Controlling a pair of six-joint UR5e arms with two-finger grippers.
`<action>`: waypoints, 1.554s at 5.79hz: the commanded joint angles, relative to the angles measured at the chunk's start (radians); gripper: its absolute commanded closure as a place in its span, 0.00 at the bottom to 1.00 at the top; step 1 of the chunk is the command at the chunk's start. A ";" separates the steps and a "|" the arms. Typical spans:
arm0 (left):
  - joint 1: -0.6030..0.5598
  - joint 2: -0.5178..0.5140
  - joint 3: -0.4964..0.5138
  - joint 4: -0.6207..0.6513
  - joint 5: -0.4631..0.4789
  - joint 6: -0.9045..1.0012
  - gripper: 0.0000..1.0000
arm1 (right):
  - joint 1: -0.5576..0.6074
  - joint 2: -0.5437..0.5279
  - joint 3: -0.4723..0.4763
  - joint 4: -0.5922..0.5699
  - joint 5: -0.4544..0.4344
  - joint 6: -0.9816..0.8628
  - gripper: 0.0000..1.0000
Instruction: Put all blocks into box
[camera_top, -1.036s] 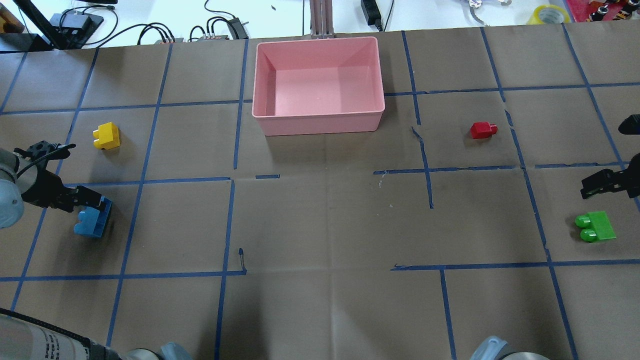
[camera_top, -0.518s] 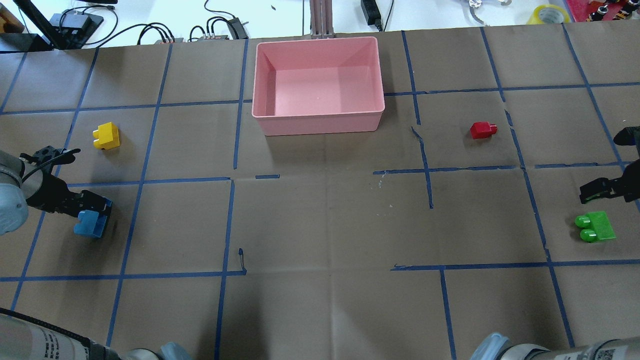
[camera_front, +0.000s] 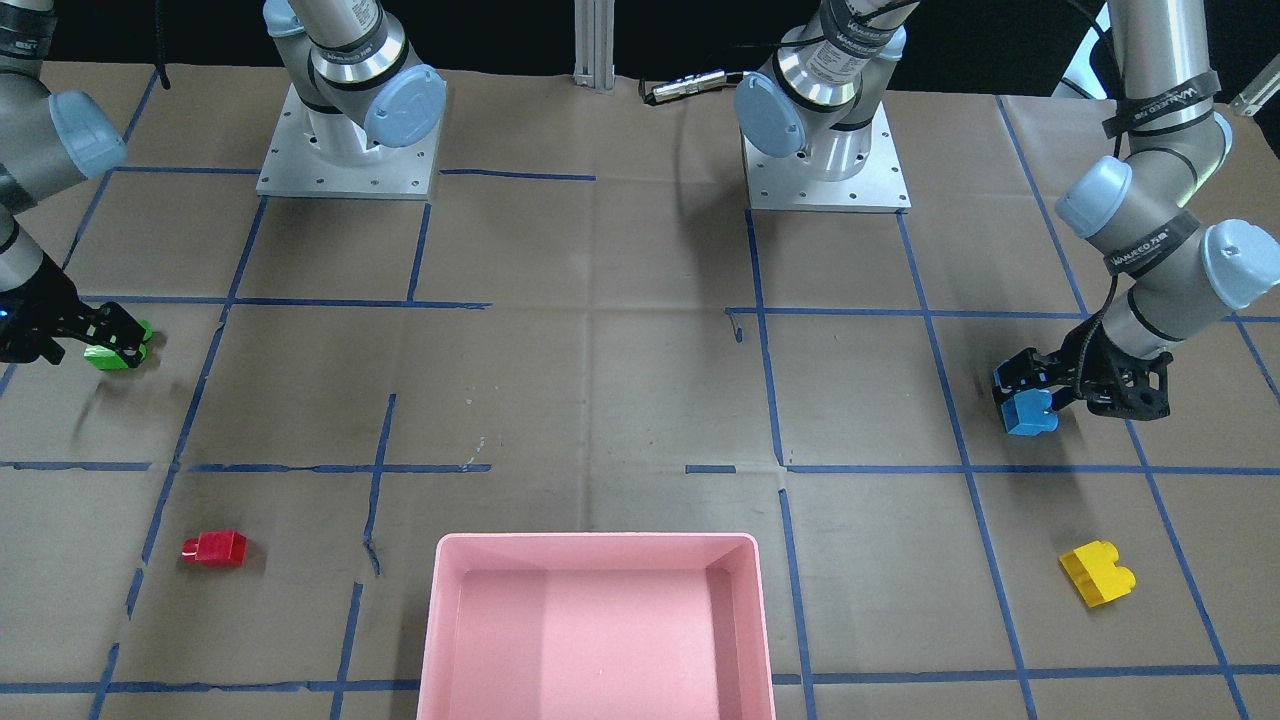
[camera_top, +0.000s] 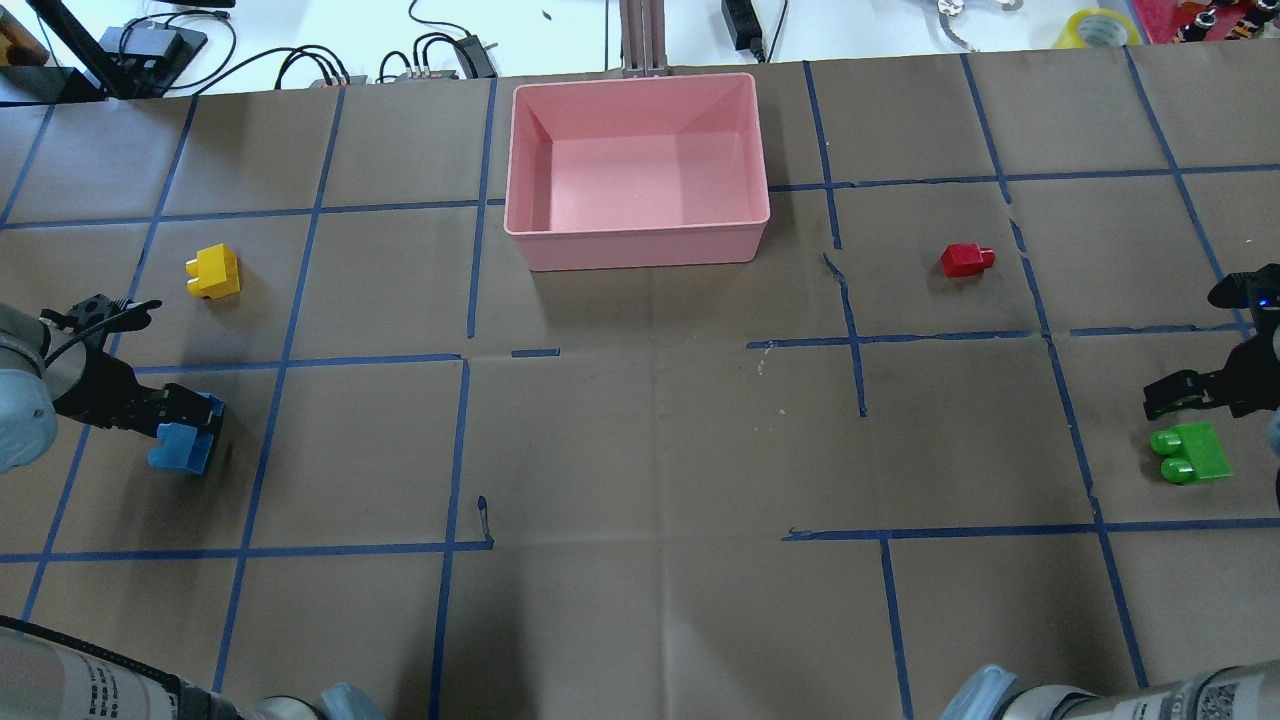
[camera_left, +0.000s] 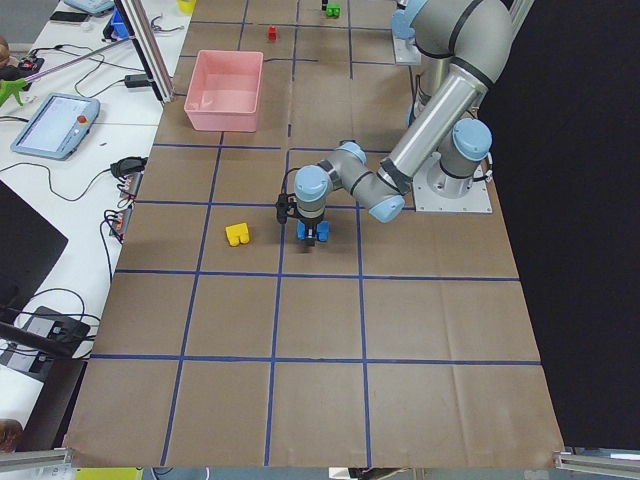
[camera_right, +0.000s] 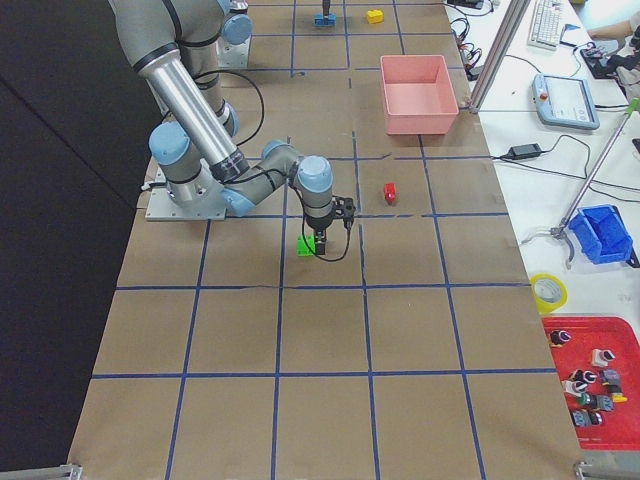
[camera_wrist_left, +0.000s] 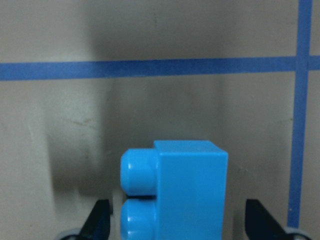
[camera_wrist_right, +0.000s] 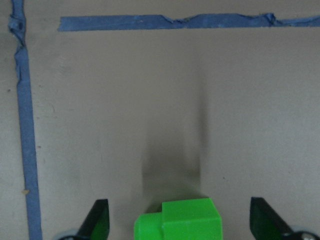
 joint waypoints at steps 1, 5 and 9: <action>0.000 -0.012 0.010 0.002 0.002 0.002 0.09 | 0.000 0.006 0.005 0.000 -0.008 -0.006 0.02; 0.000 -0.018 0.018 0.002 -0.002 0.003 0.42 | -0.003 0.028 0.005 0.001 -0.029 -0.007 0.02; -0.007 0.017 0.036 -0.001 -0.006 -0.001 0.68 | -0.003 0.031 0.002 0.004 -0.032 -0.007 0.27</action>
